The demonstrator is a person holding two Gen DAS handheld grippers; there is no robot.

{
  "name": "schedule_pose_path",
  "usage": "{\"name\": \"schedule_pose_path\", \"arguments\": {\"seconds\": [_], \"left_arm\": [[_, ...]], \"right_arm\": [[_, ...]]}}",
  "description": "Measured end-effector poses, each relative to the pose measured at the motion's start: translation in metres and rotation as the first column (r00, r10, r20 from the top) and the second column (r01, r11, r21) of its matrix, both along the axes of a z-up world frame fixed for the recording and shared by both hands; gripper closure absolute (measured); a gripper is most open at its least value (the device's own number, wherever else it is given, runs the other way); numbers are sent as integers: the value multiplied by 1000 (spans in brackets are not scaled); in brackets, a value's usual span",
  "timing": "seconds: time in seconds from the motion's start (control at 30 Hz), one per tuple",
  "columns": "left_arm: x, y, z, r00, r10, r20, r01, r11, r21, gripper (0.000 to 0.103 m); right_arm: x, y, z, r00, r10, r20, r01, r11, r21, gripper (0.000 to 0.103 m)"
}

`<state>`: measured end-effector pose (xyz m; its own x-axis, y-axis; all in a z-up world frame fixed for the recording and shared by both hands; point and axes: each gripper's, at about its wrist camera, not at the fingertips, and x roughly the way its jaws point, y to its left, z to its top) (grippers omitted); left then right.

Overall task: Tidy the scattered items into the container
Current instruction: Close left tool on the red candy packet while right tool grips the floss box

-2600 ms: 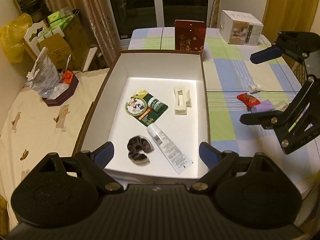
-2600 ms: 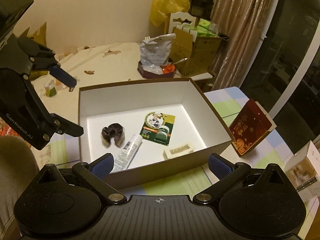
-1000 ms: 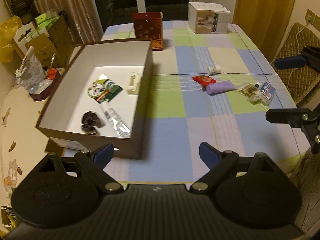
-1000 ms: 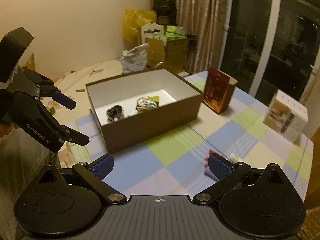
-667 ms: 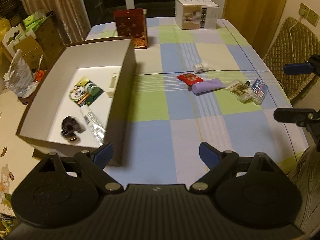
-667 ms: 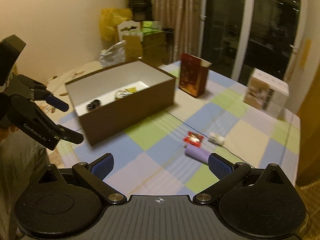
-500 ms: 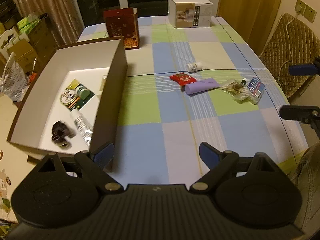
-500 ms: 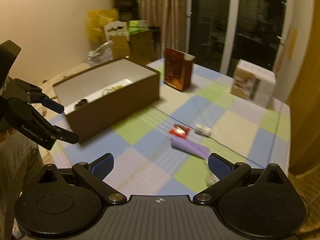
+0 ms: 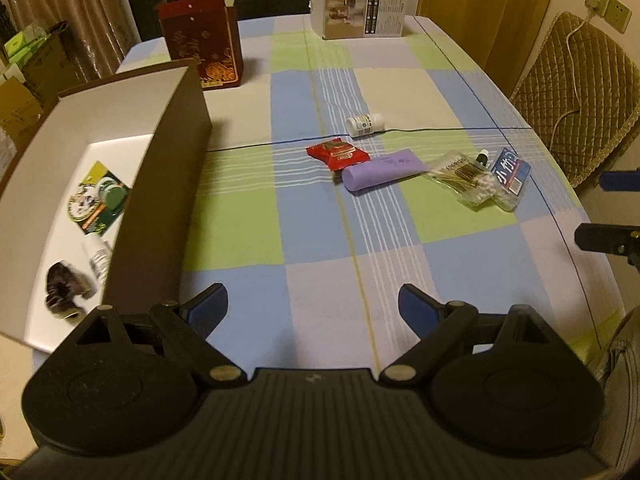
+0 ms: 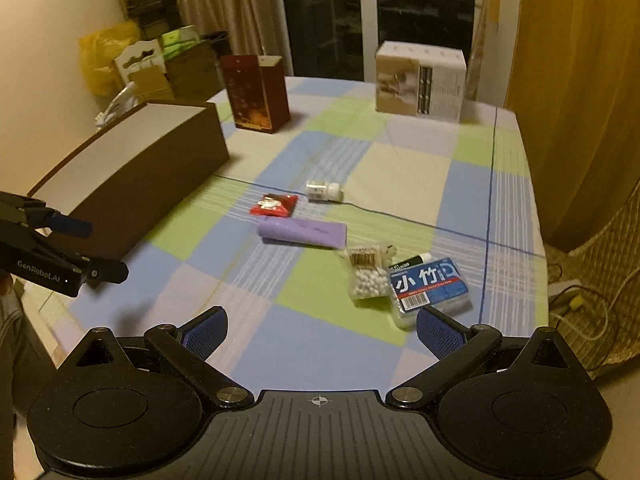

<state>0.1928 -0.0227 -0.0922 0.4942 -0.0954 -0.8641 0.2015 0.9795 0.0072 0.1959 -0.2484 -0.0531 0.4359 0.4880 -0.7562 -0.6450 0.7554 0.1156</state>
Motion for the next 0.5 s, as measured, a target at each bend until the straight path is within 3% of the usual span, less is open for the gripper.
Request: {"name": "schedule_pose_path", "arguments": {"seconds": [0.13, 0.27, 0.37, 0.5], "left_arm": [[16, -5, -10, 1000, -2, -15, 2, 1000, -8, 13], [30, -10, -19, 1000, -17, -16, 17, 1000, -10, 13], [41, -14, -27, 1000, -25, -19, 24, 1000, -12, 13], [53, -17, -35, 999, -29, -22, 29, 999, -14, 13]], "right_arm": [[19, 1, -11, 999, -45, -13, 45, 999, -2, 0], [46, -4, -31, 981, -186, -61, 186, 982, -4, 0], [68, -16, -45, 934, -335, -122, 340, 940, 19, 0], [96, -29, -61, 840, -499, -213, 519, 853, 48, 0]]}}
